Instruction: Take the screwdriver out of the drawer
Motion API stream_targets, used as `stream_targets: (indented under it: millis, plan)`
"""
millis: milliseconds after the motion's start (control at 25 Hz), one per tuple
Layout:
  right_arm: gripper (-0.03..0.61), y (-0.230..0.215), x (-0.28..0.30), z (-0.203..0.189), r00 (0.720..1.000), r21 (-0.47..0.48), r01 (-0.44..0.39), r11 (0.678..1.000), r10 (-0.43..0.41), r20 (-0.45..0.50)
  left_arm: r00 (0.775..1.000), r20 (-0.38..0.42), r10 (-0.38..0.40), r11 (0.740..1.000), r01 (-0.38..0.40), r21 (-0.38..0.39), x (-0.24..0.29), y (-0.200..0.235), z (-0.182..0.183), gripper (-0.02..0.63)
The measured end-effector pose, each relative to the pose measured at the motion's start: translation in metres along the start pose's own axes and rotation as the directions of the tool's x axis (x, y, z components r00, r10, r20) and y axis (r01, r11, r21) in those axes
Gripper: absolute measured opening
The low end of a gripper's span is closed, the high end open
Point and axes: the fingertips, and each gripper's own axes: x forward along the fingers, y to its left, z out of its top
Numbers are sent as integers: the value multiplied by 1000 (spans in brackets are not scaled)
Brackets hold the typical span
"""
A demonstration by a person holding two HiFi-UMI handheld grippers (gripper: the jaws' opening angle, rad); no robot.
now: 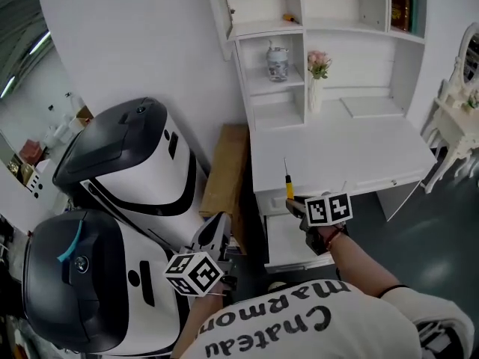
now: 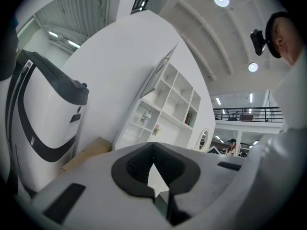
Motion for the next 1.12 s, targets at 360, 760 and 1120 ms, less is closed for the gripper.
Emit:
stream_targets:
  millis: [360, 760, 1120]
  plan:
    - [89, 47, -53, 40, 985, -105, -32, 994, 49, 167, 994, 71, -84, 992, 77, 98, -11, -44, 35, 22]
    - [89, 86, -83, 44, 972, -207, -21, 978, 68, 225, 993, 71, -97, 986, 86, 144, -31, -62, 33, 22]
    - [89, 101, -95, 21, 976, -226, -22, 974, 70, 205, 993, 65, -94, 989, 85, 123, -50, -66, 20, 23]
